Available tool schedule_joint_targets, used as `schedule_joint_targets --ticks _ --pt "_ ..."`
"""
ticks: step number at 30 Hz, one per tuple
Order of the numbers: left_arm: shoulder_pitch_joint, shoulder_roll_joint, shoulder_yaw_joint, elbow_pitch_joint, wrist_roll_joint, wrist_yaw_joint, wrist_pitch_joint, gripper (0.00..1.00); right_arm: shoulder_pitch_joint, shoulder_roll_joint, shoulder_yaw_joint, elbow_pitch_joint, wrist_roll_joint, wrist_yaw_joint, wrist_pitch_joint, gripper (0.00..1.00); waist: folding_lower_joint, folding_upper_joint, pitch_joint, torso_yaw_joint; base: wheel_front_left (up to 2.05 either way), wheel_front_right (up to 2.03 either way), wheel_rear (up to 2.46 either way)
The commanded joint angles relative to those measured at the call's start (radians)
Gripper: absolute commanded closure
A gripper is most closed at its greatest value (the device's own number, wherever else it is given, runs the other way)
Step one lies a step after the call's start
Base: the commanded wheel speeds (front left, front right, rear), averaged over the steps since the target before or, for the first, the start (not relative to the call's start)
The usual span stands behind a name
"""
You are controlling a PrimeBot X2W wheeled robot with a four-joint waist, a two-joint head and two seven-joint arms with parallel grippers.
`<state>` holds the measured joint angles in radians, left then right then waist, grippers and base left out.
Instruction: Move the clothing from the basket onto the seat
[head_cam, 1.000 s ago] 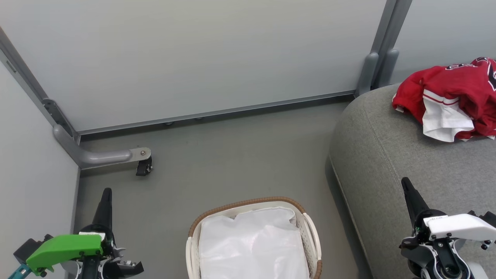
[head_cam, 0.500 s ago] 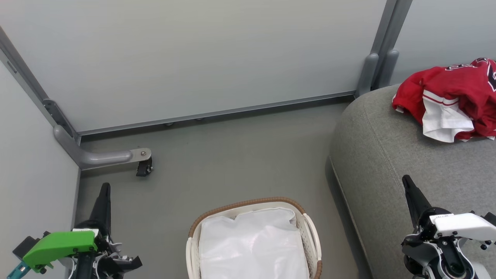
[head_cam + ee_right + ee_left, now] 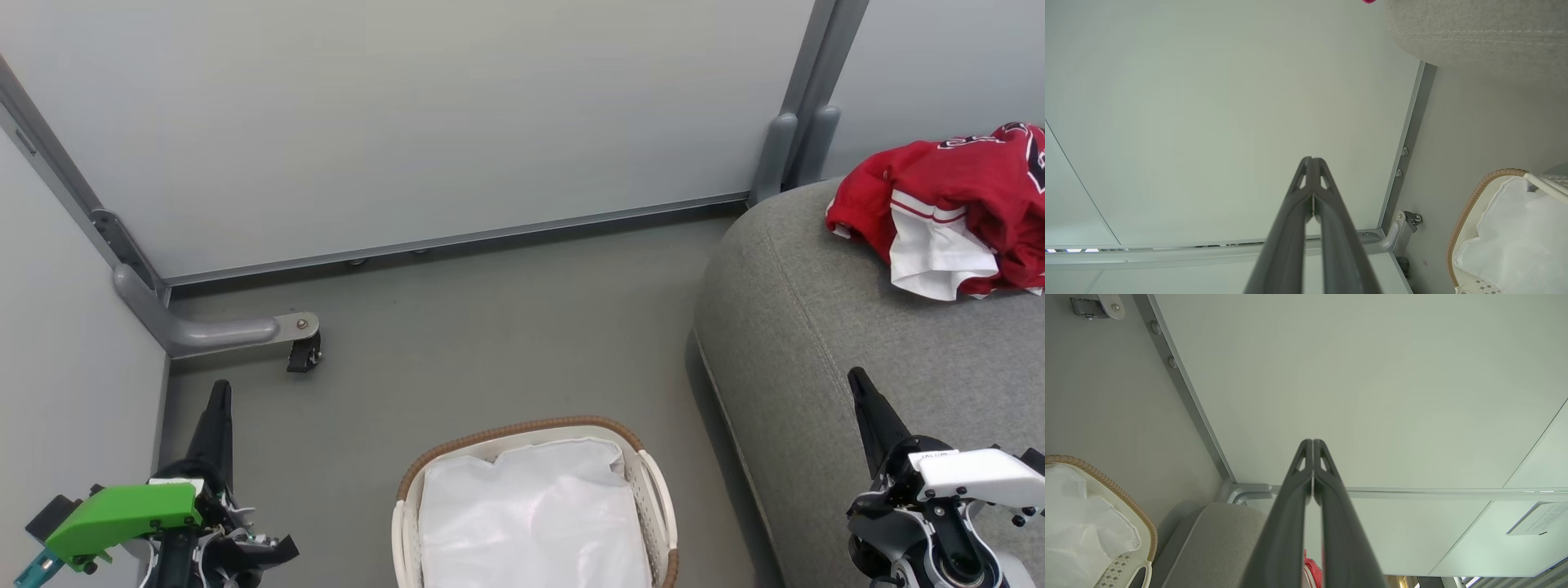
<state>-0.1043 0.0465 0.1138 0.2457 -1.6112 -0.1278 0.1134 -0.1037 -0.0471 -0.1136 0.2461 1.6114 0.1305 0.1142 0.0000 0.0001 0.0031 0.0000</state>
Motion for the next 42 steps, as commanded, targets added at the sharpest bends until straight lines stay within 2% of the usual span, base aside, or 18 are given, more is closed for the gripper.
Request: schedule_joint_targets --ticks 1,42 --pt "-0.01 0.007 0.002 -0.002 -0.003 -0.005 0.005 1.0 -0.009 -0.006 -0.002 -0.003 0.003 0.0 0.003 1.0 0.0 -0.0001 0.0 0.0 0.0 0.0 0.0" --pt "-0.01 0.007 0.002 -0.002 -0.003 -0.005 0.005 1.0 -0.008 -0.006 -0.002 -0.003 0.003 0.0 0.003 1.0 0.0 -0.0001 0.0 0.0 0.0 0.0 0.0"
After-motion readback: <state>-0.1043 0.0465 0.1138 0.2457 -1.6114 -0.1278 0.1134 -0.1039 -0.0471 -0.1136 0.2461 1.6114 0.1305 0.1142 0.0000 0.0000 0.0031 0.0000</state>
